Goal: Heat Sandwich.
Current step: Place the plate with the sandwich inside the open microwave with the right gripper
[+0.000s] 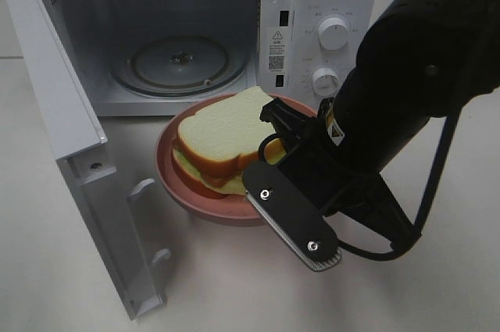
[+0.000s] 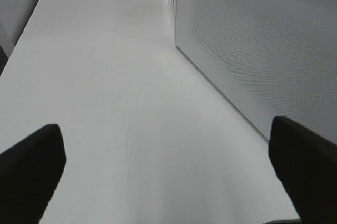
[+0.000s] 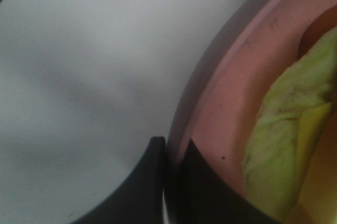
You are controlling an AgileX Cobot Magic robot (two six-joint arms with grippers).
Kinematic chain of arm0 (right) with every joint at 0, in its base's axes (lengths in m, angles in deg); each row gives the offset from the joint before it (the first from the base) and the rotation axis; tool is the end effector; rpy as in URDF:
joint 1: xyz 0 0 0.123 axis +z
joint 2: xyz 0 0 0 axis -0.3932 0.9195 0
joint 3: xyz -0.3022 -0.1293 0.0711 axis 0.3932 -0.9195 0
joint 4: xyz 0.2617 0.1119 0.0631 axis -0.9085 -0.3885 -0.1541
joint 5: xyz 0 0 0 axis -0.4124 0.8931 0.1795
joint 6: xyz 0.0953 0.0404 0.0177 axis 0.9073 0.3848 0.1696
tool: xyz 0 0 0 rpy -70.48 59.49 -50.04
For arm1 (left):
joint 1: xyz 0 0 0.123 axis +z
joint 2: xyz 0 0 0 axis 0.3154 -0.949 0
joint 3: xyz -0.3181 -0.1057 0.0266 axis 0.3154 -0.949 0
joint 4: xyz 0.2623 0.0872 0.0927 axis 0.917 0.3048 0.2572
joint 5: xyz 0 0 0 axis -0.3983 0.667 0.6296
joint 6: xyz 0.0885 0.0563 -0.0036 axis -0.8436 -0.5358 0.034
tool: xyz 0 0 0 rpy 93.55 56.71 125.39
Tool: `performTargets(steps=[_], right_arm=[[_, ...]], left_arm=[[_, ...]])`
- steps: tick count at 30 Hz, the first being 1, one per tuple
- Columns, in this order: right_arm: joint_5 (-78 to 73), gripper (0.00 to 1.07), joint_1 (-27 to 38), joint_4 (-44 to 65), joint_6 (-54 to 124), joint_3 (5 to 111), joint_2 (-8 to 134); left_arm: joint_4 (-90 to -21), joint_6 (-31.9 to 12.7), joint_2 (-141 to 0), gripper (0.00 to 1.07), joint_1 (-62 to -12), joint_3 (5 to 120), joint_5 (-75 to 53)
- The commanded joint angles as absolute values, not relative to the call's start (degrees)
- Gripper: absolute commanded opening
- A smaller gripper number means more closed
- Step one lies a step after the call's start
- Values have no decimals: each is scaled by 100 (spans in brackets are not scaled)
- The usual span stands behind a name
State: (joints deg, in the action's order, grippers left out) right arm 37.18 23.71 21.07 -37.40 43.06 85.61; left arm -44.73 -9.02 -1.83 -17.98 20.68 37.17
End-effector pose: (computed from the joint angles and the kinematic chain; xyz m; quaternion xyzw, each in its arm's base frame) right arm 0.2372 0.2362 0.2124 -0.8950 0.4054 -0.1095 0.1501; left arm -0.0077 -0.0064 0.2927 0.0215 0.8438 -0.0186 0.5359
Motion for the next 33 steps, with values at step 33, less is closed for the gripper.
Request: performTargets(steps=[33], right_arm=[[2687,0,2079,1734,-4285,5412,9529]], left_arm=[[-4473,-902,-28,101,-1793,2051,3711]])
